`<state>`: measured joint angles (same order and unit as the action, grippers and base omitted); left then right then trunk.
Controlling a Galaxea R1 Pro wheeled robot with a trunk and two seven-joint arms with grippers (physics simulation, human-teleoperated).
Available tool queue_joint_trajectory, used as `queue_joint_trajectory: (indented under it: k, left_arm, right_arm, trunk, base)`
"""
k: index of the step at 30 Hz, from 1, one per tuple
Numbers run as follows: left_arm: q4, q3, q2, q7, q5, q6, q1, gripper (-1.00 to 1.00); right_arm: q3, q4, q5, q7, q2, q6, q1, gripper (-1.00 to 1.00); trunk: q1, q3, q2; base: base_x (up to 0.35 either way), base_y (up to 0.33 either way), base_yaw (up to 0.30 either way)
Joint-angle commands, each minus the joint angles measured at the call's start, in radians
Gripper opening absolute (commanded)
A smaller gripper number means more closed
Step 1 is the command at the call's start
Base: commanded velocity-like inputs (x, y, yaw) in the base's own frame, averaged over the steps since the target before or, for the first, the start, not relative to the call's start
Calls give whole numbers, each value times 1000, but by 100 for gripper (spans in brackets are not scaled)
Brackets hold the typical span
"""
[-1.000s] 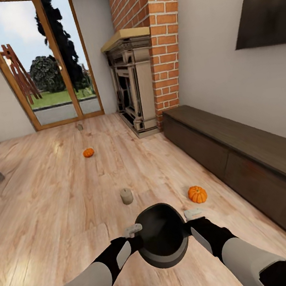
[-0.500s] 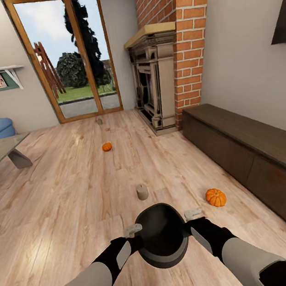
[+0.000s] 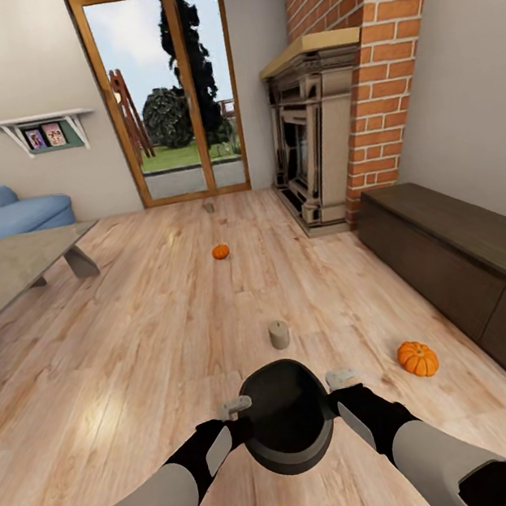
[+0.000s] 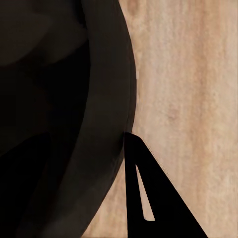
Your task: Place each of the two pumpkins and all three candles from the living room inside a cabinet in the living room (use any cabinet), then make sure every cabinet is closed, and position the cauldron so it is next to a table in the living room.
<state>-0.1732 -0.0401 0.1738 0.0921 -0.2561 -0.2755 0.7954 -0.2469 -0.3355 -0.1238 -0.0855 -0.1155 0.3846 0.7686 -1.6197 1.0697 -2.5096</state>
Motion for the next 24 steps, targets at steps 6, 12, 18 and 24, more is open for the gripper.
queue_joint_trajectory:
  k: [6,12,18,24]
  left_arm:
    - [-6,-3,1,3,-25,-5,1,-100]
    - [-6,-3,1,3,-25,-5,1,-100]
    - [-6,-2,1,3,-25,-5,1,-100]
    - [-6,-2,1,3,-25,-5,1,-100]
  right_arm:
    - [-11,-2,-19,-9,0,5,0,-100]
    - [-11,-1,-19,-8,0,5,0,-100]
    - [-11,-1,-19,-8,0,5,0,-100]
    - [-12,-1,-19,-8,0,5,0,-100]
  trunk:
    - [0,1,0]
    - [0,1,0]
    - [0,1,0]
    - [0,1,0]
  base:
    - [0,0,278]
    - [0,0,278]
    - [0,0,278]
    - [0,0,278]
